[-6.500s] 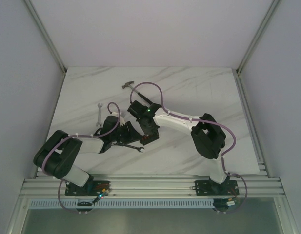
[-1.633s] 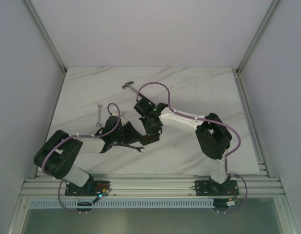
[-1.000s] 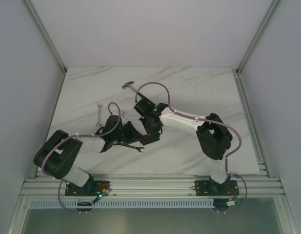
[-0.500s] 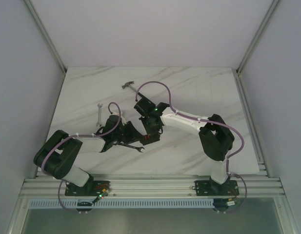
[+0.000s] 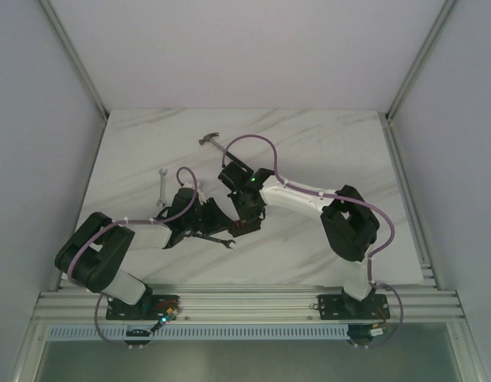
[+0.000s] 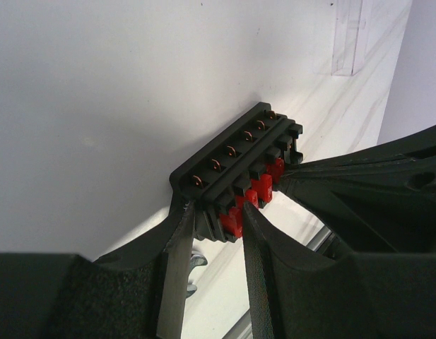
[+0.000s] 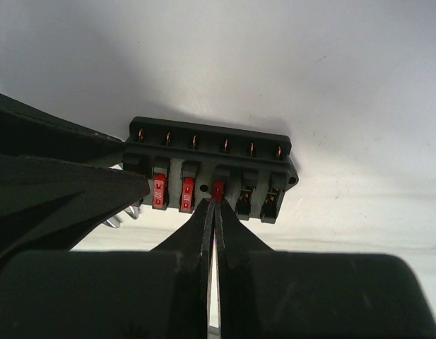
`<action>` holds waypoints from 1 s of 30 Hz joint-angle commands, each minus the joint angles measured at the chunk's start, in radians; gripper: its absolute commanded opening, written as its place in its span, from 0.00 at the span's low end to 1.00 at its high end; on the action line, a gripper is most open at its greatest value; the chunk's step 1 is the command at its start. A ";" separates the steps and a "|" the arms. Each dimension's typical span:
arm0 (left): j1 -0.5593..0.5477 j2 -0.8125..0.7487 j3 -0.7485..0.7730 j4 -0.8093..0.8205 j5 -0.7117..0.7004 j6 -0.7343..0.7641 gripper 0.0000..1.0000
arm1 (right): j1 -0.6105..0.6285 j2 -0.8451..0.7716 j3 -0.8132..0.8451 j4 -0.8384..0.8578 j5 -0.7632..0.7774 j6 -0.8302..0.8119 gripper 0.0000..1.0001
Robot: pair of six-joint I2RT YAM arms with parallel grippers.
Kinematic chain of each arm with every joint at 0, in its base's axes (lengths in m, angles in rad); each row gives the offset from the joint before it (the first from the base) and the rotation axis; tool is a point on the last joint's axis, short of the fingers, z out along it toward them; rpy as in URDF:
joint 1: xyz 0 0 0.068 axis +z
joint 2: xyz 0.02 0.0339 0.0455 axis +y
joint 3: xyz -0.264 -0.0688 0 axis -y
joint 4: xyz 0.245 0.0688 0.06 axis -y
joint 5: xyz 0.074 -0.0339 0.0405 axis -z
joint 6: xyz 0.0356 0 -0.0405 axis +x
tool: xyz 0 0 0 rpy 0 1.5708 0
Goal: Snap on the fuse box
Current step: Install the fuse at the fuse box base.
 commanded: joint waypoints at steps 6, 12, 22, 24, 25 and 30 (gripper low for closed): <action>-0.006 0.009 -0.004 -0.061 -0.032 0.021 0.42 | 0.002 0.071 -0.013 -0.051 0.055 0.025 0.00; -0.006 0.007 -0.005 -0.064 -0.038 0.020 0.42 | 0.003 0.119 -0.065 -0.090 0.071 0.008 0.00; -0.006 0.017 -0.013 -0.047 -0.034 0.015 0.42 | 0.003 0.252 -0.173 -0.059 0.090 -0.002 0.00; -0.005 0.017 -0.014 -0.047 -0.035 0.015 0.42 | 0.002 0.285 -0.184 -0.038 0.097 -0.006 0.00; -0.006 0.017 -0.014 -0.048 -0.037 0.016 0.42 | 0.001 0.297 -0.189 -0.028 0.094 -0.013 0.00; -0.006 0.015 0.001 -0.081 -0.045 0.037 0.42 | -0.002 0.169 -0.184 0.039 0.021 -0.102 0.00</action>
